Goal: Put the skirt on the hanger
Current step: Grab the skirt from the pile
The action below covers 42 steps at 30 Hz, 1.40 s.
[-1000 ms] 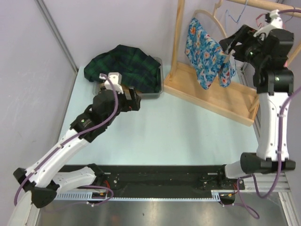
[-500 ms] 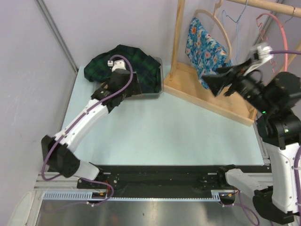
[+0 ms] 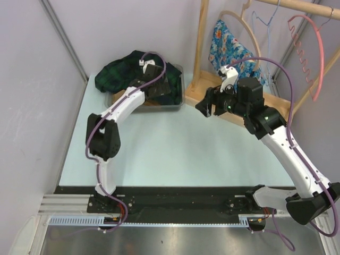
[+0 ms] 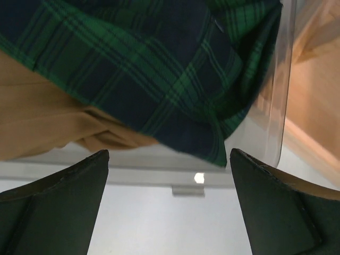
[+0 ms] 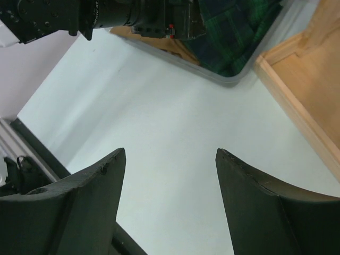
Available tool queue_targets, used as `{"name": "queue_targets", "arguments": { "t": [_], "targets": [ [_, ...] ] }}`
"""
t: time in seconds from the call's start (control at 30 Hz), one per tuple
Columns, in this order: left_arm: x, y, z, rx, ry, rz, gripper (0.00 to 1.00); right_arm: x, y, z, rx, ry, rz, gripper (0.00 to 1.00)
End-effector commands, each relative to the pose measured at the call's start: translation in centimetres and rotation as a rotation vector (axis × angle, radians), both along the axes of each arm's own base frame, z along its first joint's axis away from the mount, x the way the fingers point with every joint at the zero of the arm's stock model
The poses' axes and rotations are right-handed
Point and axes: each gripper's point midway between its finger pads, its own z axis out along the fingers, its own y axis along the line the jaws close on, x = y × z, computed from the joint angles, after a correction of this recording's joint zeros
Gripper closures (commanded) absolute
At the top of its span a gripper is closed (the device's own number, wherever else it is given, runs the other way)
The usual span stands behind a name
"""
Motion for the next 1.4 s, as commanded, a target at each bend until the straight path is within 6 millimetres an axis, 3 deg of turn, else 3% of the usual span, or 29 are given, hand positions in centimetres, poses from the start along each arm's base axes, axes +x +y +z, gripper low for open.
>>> {"name": "queue_targets", "arguments": {
  "t": [0.0,0.07,0.1,0.17,0.2,0.43,0.47,0.5,0.57,0.6,0.63,0.7,0.87,0.9,0.93,0.97,1.0,1.1,1.13,1.3,1.37],
  "targets": [
    [4.5,-0.9,-0.2,-0.067,-0.032,0.044,0.00,1.9,-1.4,3.3,0.082,-0.095,-0.074,0.27],
    [6.0,-1.3,-0.4,-0.077,-0.051,0.047,0.00,1.8,-1.8,3.5,0.083,-0.101,-0.072,0.27],
    [6.7,-1.7,-2.2,-0.073,-0.041,0.047,0.00,1.7,-2.1,3.6,0.082,-0.105,-0.072,0.27],
    [7.5,-2.0,-2.9,-0.081,-0.045,0.058,0.00,1.8,-2.7,3.6,0.083,-0.101,-0.081,0.27],
    [7.7,-2.0,-4.3,-0.077,-0.030,0.064,0.00,1.7,-2.9,3.7,0.083,-0.099,-0.081,0.27],
    [7.8,-2.2,-7.5,-0.071,0.030,0.081,0.04,2.0,-4.5,3.4,0.087,-0.077,-0.127,0.27],
    [7.9,-2.3,-7.6,-0.072,0.031,0.078,0.11,2.2,-4.8,3.4,0.089,-0.072,-0.137,0.27],
    [7.6,-2.4,-8.0,-0.070,0.049,0.072,0.31,2.3,-4.9,3.3,0.092,-0.070,-0.144,0.27],
    [7.5,-2.3,-8.0,-0.068,0.053,0.072,0.53,2.6,-5.2,3.3,0.090,-0.067,-0.158,0.27],
    [7.4,-2.1,-7.7,-0.065,0.054,0.083,0.79,2.6,-5.3,3.2,0.089,-0.065,-0.165,0.28],
    [7.4,-2.0,-7.3,-0.065,0.050,0.086,0.86,2.7,-5.5,3.2,0.091,-0.064,-0.176,0.28],
    [7.3,-1.8,-5.0,-0.066,0.015,0.080,1.00,2.8,-5.6,3.1,0.090,-0.059,-0.182,0.28],
    [7.0,-1.0,3.0,-0.075,-0.126,0.074,1.00,3.0,-5.9,3.0,0.098,-0.045,-0.206,0.28],
    [6.4,-0.7,6.5,-0.089,-0.185,0.070,1.00,3.1,-5.8,3.0,0.102,-0.042,-0.209,0.28],
    [6.0,-0.4,7.6,-0.085,-0.206,0.071,1.00,3.1,-5.8,2.9,0.105,-0.040,-0.210,0.29],
    [5.4,-0.6,9.3,-0.087,-0.237,0.060,1.00,3.2,-5.7,3.0,0.113,-0.036,-0.211,0.29],
    [4.5,-0.3,12.7,-0.100,-0.302,0.051,1.00,3.1,-5.7,3.1,0.118,-0.038,-0.212,0.29],
    [2.6,-0.4,16.2,-0.081,-0.380,0.024,1.00,3.2,-5.8,3.3,0.128,-0.041,-0.220,0.29],
    [1.3,0.0,18.5,-0.086,-0.420,0.022,1.00,3.2,-5.9,3.3,0.127,-0.041,-0.227,0.29],
    [-3.2,-0.4,23.9,-0.067,-0.517,-0.033,1.00,3.3,-6.5,3.8,0.128,-0.061,-0.258,0.29],
    [-6.0,-0.2,25.8,-0.075,-0.543,-0.058,1.00,3.1,-7.2,4.4,0.139,-0.075,-0.282,0.28]
  ]
}}
